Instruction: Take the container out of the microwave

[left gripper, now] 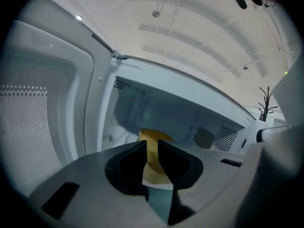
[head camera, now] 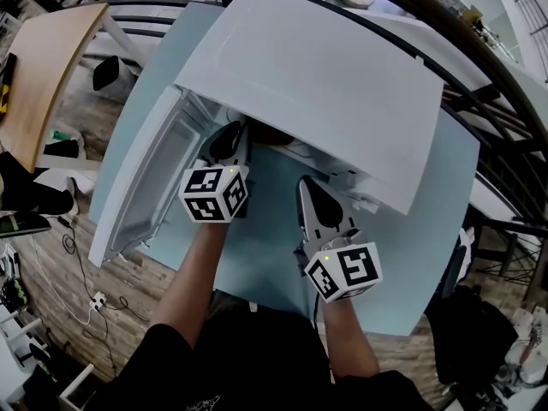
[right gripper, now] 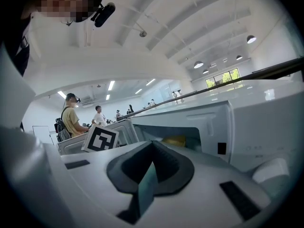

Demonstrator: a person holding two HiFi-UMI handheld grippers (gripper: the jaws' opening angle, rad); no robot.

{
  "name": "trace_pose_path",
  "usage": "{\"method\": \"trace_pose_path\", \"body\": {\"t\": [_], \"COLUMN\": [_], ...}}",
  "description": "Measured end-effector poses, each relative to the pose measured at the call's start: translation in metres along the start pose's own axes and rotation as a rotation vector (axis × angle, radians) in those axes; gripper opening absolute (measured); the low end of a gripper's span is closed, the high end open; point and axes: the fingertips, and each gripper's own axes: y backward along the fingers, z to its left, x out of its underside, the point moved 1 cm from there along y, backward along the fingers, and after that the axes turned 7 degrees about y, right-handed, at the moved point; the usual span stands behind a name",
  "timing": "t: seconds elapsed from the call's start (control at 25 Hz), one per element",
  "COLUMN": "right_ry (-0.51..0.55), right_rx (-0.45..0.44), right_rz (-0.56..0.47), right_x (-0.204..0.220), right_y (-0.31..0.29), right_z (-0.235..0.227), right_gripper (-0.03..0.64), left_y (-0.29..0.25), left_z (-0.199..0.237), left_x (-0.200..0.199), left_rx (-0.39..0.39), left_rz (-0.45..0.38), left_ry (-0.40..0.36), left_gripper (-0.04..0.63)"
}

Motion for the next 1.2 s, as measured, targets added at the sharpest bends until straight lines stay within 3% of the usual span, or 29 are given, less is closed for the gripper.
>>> {"method": "trace_pose_path", "body": {"t": [0.4, 1.2], "right_ry": [-0.002, -0.019], "right_rx": [-0.024, -0.011], "right_rz": [0.016, 0.016], "right_x": [0.006, 0.009], "right_y": [-0.008, -0.014], "right_z": [-0.002, -0.006], "right_gripper": [0.006, 0.006], "left_y": [-0.025, -0.050], "left_z": [0.011, 0.020], "left_x": [0.005, 0.014], "left_rx": [-0.038, -0.099], "left_rz": [0.023, 0.077], "left_ry": [0.016, 0.048], "left_gripper": [0.095, 0.079]}}
